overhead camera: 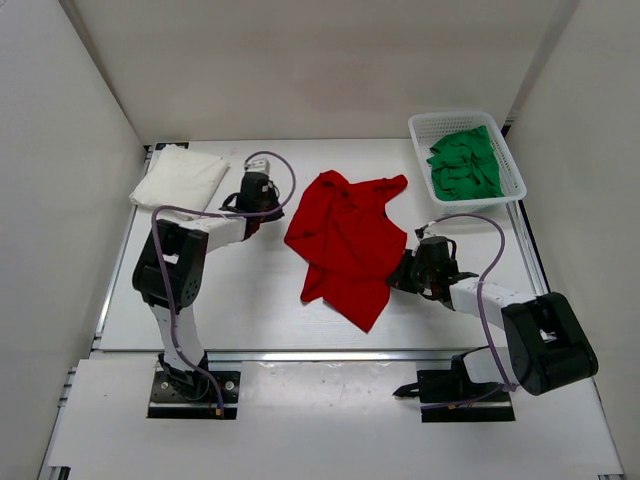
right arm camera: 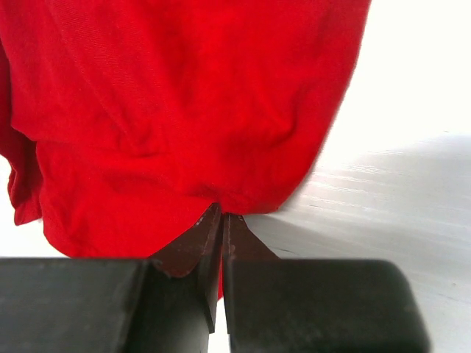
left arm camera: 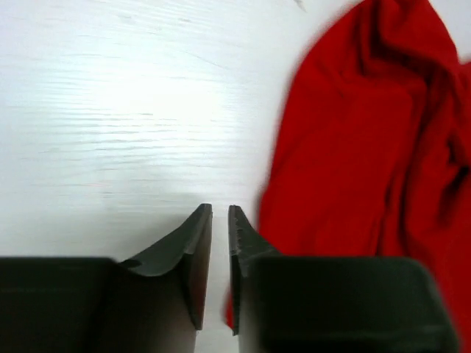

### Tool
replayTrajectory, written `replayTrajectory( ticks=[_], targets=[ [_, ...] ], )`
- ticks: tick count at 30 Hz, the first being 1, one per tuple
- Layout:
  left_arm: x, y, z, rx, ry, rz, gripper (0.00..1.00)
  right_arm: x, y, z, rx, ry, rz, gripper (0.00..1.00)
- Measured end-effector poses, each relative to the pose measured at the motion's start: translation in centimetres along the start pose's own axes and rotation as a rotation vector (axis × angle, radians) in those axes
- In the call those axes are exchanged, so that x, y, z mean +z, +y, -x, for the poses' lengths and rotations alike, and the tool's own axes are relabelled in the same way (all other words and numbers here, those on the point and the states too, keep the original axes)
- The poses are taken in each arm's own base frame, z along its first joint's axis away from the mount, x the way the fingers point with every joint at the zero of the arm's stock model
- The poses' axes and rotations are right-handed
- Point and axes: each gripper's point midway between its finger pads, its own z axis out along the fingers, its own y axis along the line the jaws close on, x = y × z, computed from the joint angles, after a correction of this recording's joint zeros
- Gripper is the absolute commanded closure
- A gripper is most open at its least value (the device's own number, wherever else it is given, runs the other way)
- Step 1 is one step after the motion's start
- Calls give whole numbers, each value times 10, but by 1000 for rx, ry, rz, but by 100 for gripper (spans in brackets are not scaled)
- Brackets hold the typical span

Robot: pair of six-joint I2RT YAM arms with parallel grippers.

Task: Fold and stack the t-shirts
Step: Flatten out the tshirt

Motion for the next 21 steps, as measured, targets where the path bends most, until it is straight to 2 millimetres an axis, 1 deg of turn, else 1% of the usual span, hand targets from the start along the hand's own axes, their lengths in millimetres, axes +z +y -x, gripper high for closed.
replayTrajectory(
  ticks=[1,2,3,6,7,8,9,10,13,17,20,21],
  targets=[
    [-1,-10,-2,27,1,-14,64,0,-1,0,1,1,-1,100],
    [-2,-25,-7,62,8,-37,64,0,-1,0,0,1,-1,100],
    [-4,-42,-12,96,14,-63,61,0,-1,0,1,1,-1,100],
    [-6,-91,-26,192,26,-144,59,-1,-1,0,-2,1,-1,99],
    [-7,-103,-30,216,29,-164,58,-1,-1,0,-3,1,-1,100],
    [-7,-110,-35,237,34,-177,55,-1,-1,0,-4,2,-1,100],
    [-7,-113,-38,252,38,-182,54,-1,-2,0,-4,3,-1,100],
    [-6,-112,-42,262,46,-180,55,-1,-2,0,-4,4,-1,100],
    [2,-97,-51,281,83,-129,56,-2,-1,-1,-3,6,3,100],
    [13,-79,-58,296,105,-58,53,-4,-1,-3,-4,5,9,100],
    [17,-74,-63,305,125,-38,57,-4,-1,-4,-4,6,9,100],
    [19,-74,-63,307,127,-37,64,-4,-1,-4,-4,6,9,100]
  ],
)
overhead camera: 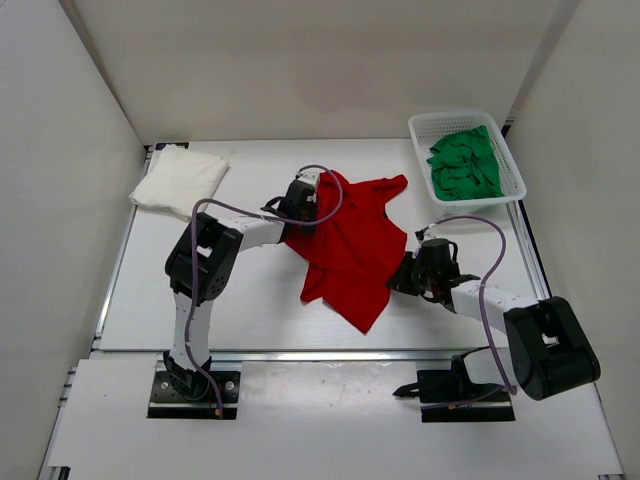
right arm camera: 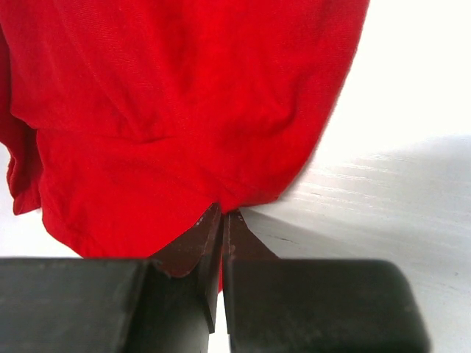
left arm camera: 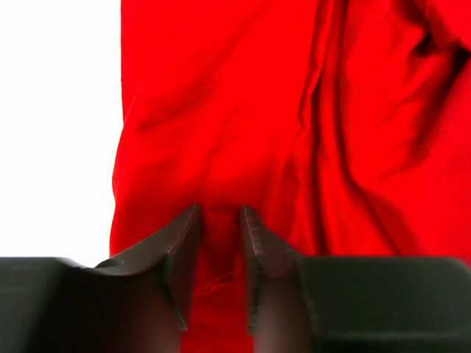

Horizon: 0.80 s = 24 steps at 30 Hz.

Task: Fold and stack the t-shirts
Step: Flatten out the tshirt

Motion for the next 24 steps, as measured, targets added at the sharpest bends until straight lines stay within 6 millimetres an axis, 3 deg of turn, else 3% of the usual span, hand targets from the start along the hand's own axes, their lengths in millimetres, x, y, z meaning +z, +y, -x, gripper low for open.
replayTrajectory(
  ticks=[1,3,5,11,13,16,18,20,23,24],
  targets=[
    [1,0,0,0,0,0,68,0,0,0,0,0,1,100],
    [3,-1,2,-3,-3,-3,90,0,0,-1,1,0,2,100],
    [3,-1,3,-3,-6,-2,99,-1,-1,0,4,0,2,100],
    [-10,9,2,-111,-19,-36,100,-2,-8,5,27,-15,-15,100],
    [-24,25,6,-209,-36,-67,100,-3,-12,9,40,-23,-24,100],
    [-54,70,20,-423,-106,-105,100,-5,-19,17,64,-40,-42,100],
    [-72,103,24,-545,-156,-110,95,-6,-21,25,76,-56,-48,100],
    [-85,138,20,-653,-194,-82,72,-7,-21,34,83,-73,-49,100],
    [-96,171,-7,-808,-197,-46,49,-8,-17,43,82,-91,-40,100],
    [-98,179,-19,-858,-185,-31,46,-8,-16,46,82,-95,-38,100]
  ],
)
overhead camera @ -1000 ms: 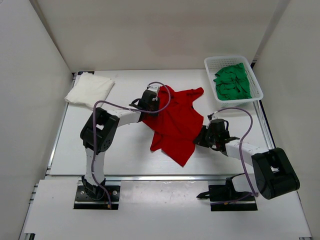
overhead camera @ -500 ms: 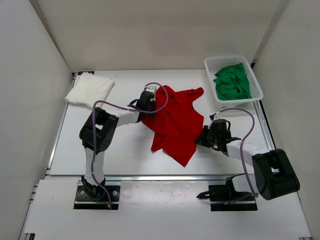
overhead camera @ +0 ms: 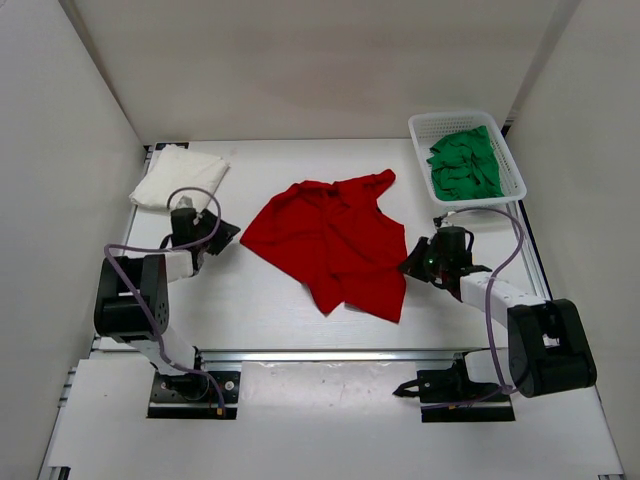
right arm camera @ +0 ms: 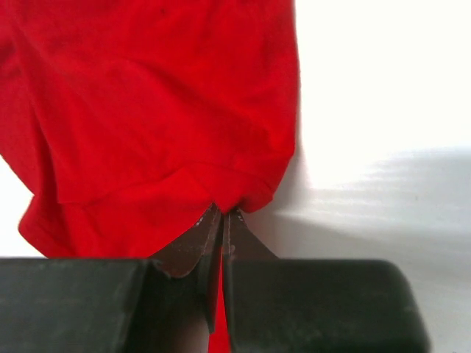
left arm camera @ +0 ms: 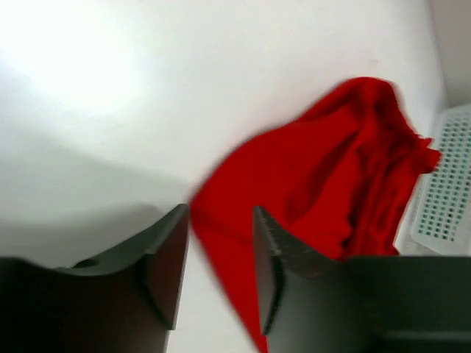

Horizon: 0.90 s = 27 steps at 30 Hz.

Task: Fold and stack the t-shirts
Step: Flatten out the tshirt

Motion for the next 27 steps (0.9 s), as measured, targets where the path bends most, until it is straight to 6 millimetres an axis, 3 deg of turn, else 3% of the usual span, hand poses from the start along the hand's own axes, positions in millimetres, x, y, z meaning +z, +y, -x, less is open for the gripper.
replayTrajectory(
  ticks=[3,6,8,10,13,16,19,21,27],
  targets=[
    [-11,38,-7,-115,4,88,46,0,5,7,-4,-9,7,100],
    [-24,41,-5,-98,-35,129,51,1,5,11,1,-13,10,100],
    [-34,19,-4,-1,-81,109,49,1,2,14,9,-15,1,100],
    [-40,-19,-10,154,-128,62,49,2,2,15,13,-15,-2,98],
    [-38,-78,-35,362,-121,-19,50,2,1,15,14,-17,-5,84],
    [-23,-104,-48,495,-103,-21,52,1,3,14,9,-15,-3,72],
    [2,-95,-56,596,-68,60,51,-1,6,12,-3,-24,6,71],
    [13,-78,-64,659,-33,130,50,-4,6,7,-9,-24,12,71],
    [26,-49,-84,772,59,222,53,-10,6,-11,-25,-10,26,71]
  ],
)
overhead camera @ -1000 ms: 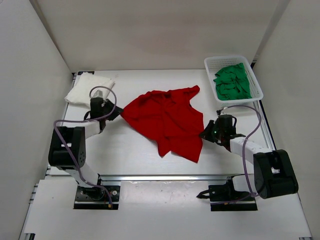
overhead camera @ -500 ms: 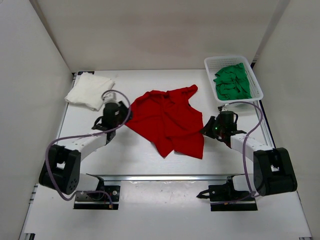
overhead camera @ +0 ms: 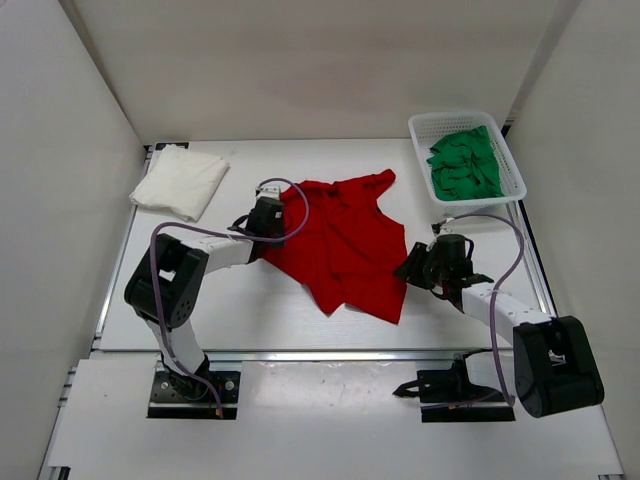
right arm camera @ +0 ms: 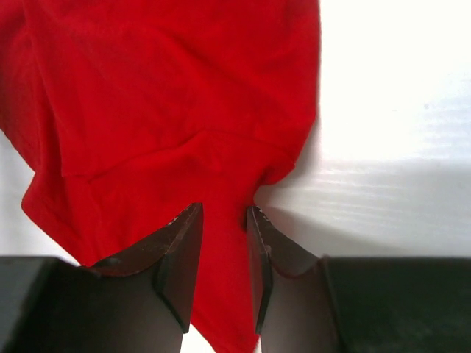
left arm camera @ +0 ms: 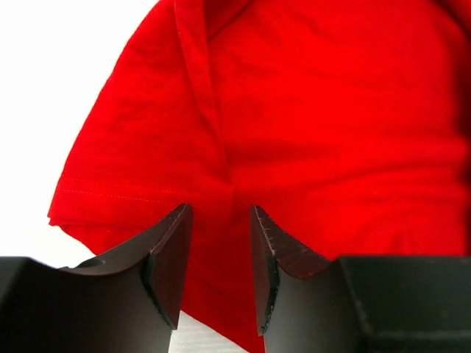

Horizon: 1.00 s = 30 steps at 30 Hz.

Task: Fold and stack the t-shirts
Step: Flatten out the tshirt

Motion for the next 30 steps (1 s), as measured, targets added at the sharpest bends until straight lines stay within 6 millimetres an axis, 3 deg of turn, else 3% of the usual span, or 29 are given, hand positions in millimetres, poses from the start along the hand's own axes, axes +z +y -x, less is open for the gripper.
replayTrajectory(
  ticks=[5,7,12,22,27,30],
  targets=[
    [3,1,-1,27,13,8,67,-2,-3,-6,3,6,0,71],
    [3,1,3,28,4,11,69,-2,-2,-6,2,5,3,71],
    [3,2,6,33,8,18,61,-3,-1,-5,1,4,7,71],
    [9,2,-8,65,77,24,67,-6,5,-2,-8,-13,24,70],
    [12,-2,-8,72,86,18,60,-7,7,0,-11,-20,31,71],
    [10,-1,-12,69,82,11,63,-7,8,0,-12,-22,37,71]
  ],
)
